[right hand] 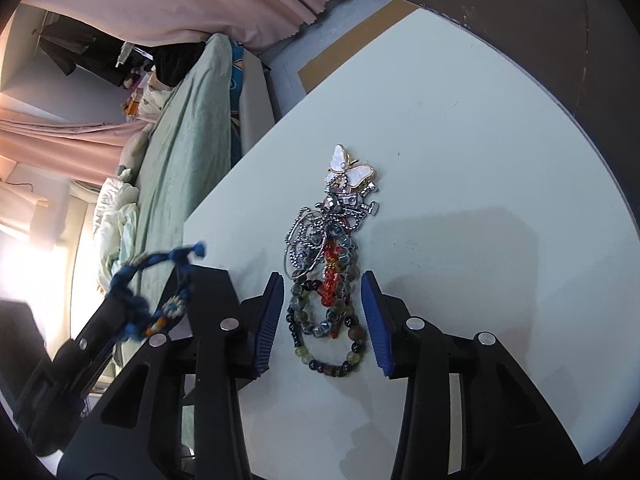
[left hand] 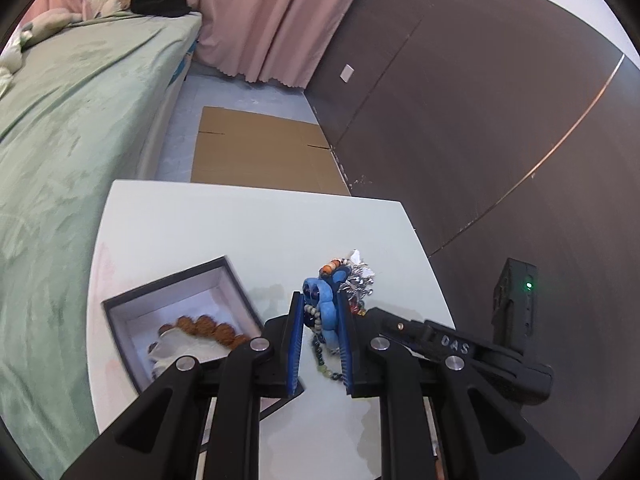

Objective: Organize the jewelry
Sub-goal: 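Grasp the blue flower brooch with the left gripper while the right gripper grasps the red cord charm, then carry the brooch and red charm over the black box and release both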

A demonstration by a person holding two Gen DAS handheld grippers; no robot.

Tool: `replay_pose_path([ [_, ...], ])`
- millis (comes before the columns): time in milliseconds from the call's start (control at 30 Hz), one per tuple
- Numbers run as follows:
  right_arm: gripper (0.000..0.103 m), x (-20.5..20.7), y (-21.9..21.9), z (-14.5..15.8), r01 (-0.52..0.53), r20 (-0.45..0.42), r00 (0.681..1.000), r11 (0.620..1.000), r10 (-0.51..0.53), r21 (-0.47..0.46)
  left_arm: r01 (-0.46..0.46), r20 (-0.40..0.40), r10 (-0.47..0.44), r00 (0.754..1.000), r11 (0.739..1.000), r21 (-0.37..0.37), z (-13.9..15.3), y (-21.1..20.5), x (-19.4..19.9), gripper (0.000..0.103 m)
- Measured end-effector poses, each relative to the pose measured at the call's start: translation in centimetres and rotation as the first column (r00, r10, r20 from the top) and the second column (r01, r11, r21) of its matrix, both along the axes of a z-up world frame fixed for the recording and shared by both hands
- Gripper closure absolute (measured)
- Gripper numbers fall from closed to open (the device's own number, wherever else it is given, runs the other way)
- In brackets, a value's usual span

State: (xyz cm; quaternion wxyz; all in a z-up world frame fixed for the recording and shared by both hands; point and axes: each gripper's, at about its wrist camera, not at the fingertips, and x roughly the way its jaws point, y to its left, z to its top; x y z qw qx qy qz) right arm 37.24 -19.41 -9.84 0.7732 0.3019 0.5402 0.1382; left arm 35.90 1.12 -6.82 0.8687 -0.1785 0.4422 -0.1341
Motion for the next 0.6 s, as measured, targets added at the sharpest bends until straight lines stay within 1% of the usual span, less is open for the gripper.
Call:
replay_pose_path([
  [67,0.072,0.1,0.2,-0.4,0.002,-0.005,1.000,1.000,-0.002,0.004,-0.018,0.000,0.018,1.000,1.000,-0.012,-0.1,1.1,-0.7,0.089],
  [133,0.095,0.1,0.3,-0.6,-0.002,-0.003,1.000,1.000,0.002,0.016,-0.032,0.004,0.032,0.999,0.999,-0.012,-0.1,1.7,-1.1,0.088],
  [200,0.095,0.0,0.3,-0.4,0.002,0.010,1.000,1.000,-0.003,0.030,-0.053,0.009,0.054,0.999,0.999,-0.008,-0.1,2.8,-1.5,0.088],
  [300,0.095,-0.5,0.1,0.6,0.006,0.054,0.999,0.999,-0.008,0.045,-0.083,-0.003,0.083,0.997,0.996,-0.019,-0.5,4.1,-1.9,0.088],
  [500,0.095,-1.0,0.2,2.8,-0.009,0.122,0.992,0.994,-0.005,0.113,-0.115,-0.010,0.115,0.993,0.993,-0.030,-0.9,5.5,-2.5,0.088],
  [533,0.095,-0.9,0.4,3.2,-0.011,0.131,0.991,0.993,-0.005,0.121,-0.118,-0.014,0.117,0.993,0.993,-0.032,-1.0,5.6,-2.5,0.086],
  [600,0.095,-1.1,0.7,4.0,-0.021,0.156,0.988,0.989,-0.002,0.144,-0.125,-0.015,0.125,0.992,0.991,-0.039,-1.0,5.8,-2.6,0.068],
])
